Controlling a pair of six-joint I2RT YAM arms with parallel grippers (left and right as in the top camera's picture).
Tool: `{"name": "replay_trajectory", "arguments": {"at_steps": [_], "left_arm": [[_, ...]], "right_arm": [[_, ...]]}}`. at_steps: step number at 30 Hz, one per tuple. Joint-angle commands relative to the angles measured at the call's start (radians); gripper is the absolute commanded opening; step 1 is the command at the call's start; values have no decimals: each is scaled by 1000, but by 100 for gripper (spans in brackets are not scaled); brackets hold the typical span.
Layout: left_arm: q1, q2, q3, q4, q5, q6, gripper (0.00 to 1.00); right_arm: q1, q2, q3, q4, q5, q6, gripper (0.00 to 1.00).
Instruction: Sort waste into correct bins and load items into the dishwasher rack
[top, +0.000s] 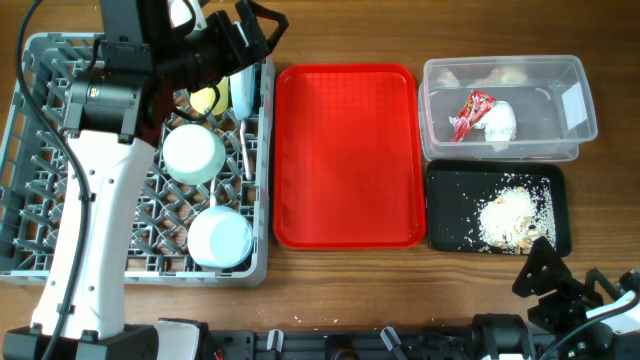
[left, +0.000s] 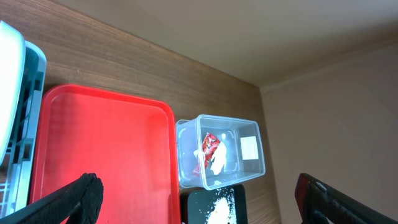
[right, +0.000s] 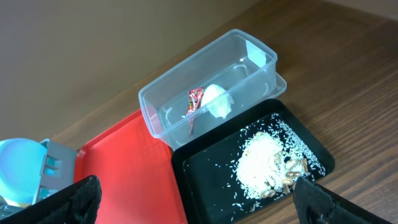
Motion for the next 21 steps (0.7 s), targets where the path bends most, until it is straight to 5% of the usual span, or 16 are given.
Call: {"name": "replay_trajectory", "arguments": {"at_steps": [1, 7, 11, 17, 21], "left_arm": [[-3, -2, 2, 2, -10, 16, 100], [-3, -2, 2, 2, -10, 16, 100], [-3, -2, 2, 2, -10, 16, 100], [-3, -2, 2, 2, -10, 16, 100], [-3, -2, 2, 2, -10, 16, 100]], "right_arm": [[-3, -5, -6, -1, 9, 7, 100], [0, -39, -65, 79, 61, -35, 100], [38, -176, -308, 565, -71, -307, 100], [41, -262, -809, 1321, -240, -322, 100], [48, -267, -1034, 1496, -253, -311, 100]]}}
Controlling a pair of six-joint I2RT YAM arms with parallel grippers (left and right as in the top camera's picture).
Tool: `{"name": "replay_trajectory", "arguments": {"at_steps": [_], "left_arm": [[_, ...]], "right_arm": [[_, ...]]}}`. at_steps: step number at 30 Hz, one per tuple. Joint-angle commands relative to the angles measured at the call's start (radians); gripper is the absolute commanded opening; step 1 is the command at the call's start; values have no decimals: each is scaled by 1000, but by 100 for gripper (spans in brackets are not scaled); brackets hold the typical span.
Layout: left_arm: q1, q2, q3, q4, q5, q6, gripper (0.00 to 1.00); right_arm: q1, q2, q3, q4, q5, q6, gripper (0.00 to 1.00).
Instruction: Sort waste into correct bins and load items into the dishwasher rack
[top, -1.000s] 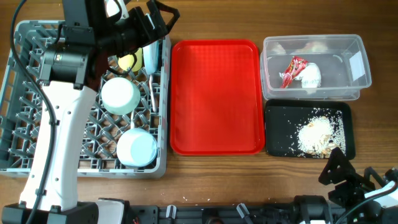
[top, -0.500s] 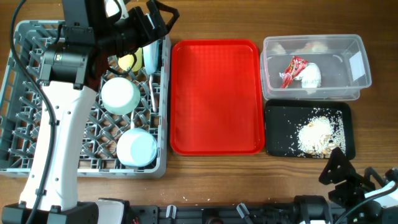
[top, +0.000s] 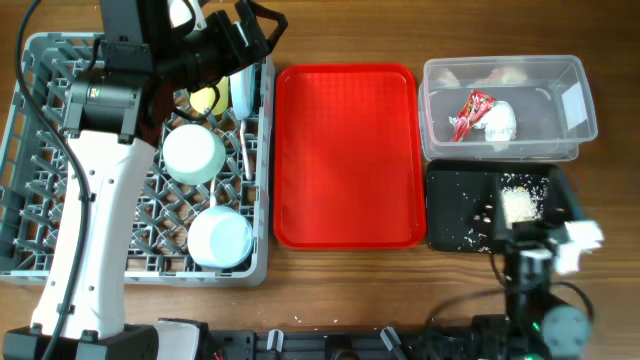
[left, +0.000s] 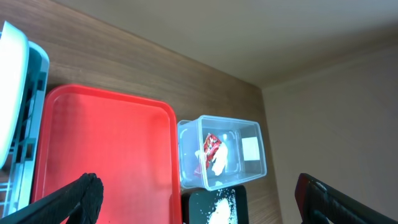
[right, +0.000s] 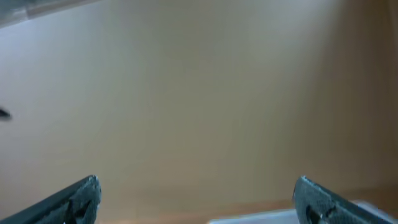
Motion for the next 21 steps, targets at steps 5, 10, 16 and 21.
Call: {"name": "replay_trajectory", "arguments": {"at_steps": [5, 10, 16, 21], "left_arm": [[-4, -2, 3, 3, -3, 15, 100], [-3, -2, 3, 3, -3, 15, 100], [-3, -2, 3, 3, -3, 15, 100], [-3, -2, 3, 3, -3, 15, 100]], "right_arm": [[24, -16, -133, -178, -45, -117, 100], [24, -16, -133, -223, -45, -133, 100], [24, -14, -133, -223, -45, -133, 100], [24, -14, -133, -223, -45, -133, 100]]}}
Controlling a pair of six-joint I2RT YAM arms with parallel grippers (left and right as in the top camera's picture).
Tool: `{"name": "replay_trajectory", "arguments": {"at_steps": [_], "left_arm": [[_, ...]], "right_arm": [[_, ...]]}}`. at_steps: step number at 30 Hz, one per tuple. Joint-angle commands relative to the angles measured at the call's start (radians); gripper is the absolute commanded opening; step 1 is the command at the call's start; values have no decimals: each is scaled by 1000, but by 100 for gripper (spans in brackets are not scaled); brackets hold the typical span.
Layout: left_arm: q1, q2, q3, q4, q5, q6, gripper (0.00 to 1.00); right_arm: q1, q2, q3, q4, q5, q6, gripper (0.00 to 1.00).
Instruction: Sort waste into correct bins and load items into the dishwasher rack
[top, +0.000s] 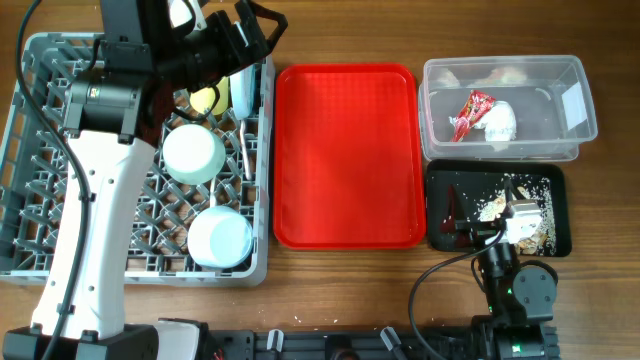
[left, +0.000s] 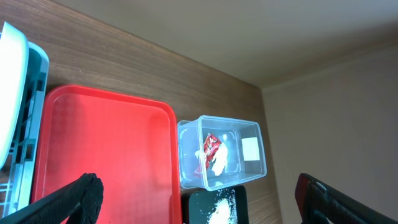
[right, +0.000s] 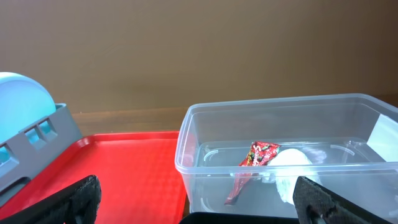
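The grey dishwasher rack (top: 40, 150) holds a mint cup (top: 193, 152), a light blue cup (top: 220, 237), a yellow item (top: 205, 98) and a pale blue plate (top: 242, 90). My left gripper (top: 250, 25) hangs open over the rack's far right corner, empty. The clear bin (top: 575, 105) holds a red wrapper (right: 258, 155) and a crumpled white tissue (right: 292, 165). Rice and scraps (top: 515, 205) lie on the black tray (top: 440, 180). My right gripper (right: 199, 208) is open and empty, low over that tray and facing the bin.
An empty red tray (top: 345, 150) lies between the rack and the two bins. A white utensil (top: 248, 150) sits in the rack's right edge. The right arm (top: 510, 265) rises from the table's front edge, with a cable looping beside it.
The right wrist camera faced a blank wall and now looks level at the clear bin and red tray. The right arm has shifted over the black tray. The left arm has not moved.
At first the right arm sat folded at the table's front right corner, looking down on both bins. Then it stood at the black tray's front edge, facing the wall. Now it sits low, facing the clear bin. The left gripper stayed open above the rack.
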Motion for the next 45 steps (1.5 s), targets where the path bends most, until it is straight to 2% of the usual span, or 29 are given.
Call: {"name": "replay_trajectory", "arguments": {"at_steps": [1, 10, 15, 18, 23, 27, 30, 37, 38, 45], "left_arm": [[-3, -2, 3, 3, -3, 15, 100], [-8, -36, 3, -1, -3, 15, 100], [-9, -248, 3, -4, -7, 18, 100], [-9, -397, -6, -47, -101, 92, 100], [-8, -726, -278, -79, -222, 91, 100], [30, -1068, -688, -59, -276, 91, 100], [89, -1270, -964, 114, -275, 87, 100], [111, -1491, -1409, 921, -308, 88, 100], [111, -1509, -1458, 982, -321, 87, 100], [111, -1524, -1625, 1000, -374, 87, 100]], "right_arm": [[4, -11, -1, 3, -17, -14, 100], [4, -11, -1, 3, -17, -14, 100], [4, -11, -1, 3, -17, -14, 100], [4, -11, -1, 3, -17, -14, 100], [4, -11, -1, 3, -17, -14, 100], [4, -11, -1, 3, -17, -14, 100], [4, -11, -1, 3, -17, -14, 100], [4, -11, -1, 3, -17, -14, 100], [4, -11, -1, 3, -17, -14, 100], [4, -11, -1, 3, -17, -14, 100]]}}
